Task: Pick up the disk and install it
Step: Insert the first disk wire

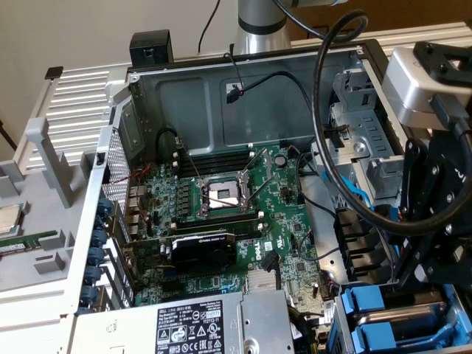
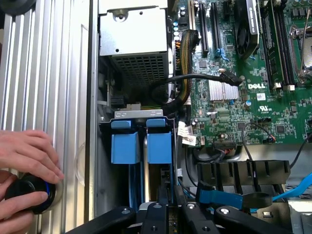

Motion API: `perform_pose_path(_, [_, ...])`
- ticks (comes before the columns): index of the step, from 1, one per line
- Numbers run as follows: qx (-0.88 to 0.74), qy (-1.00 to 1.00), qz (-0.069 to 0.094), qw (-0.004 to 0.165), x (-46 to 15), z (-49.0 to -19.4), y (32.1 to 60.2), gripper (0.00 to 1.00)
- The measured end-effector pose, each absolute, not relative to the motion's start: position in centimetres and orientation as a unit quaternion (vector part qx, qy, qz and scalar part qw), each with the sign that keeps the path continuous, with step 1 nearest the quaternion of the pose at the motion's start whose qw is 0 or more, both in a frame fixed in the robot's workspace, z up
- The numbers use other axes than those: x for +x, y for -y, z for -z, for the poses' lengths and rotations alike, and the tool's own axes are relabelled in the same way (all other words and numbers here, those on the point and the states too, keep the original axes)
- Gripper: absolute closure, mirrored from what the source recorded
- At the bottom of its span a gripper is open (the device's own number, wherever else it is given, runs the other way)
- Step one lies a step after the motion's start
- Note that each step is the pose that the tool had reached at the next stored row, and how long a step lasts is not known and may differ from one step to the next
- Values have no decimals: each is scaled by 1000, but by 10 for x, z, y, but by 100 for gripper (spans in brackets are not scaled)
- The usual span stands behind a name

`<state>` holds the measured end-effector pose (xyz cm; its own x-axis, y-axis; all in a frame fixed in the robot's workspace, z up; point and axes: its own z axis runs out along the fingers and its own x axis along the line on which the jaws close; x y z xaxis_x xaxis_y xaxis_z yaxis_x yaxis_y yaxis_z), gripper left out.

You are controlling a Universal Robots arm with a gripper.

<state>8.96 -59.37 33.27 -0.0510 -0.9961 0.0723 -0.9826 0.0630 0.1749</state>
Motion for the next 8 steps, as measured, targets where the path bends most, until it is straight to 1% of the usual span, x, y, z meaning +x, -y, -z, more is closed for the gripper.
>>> perform_pose_path(7, [683,724,39,87,90,-333,594,83])
perform_pose_path(8, [683,724,39,87,90,-333,594,82])
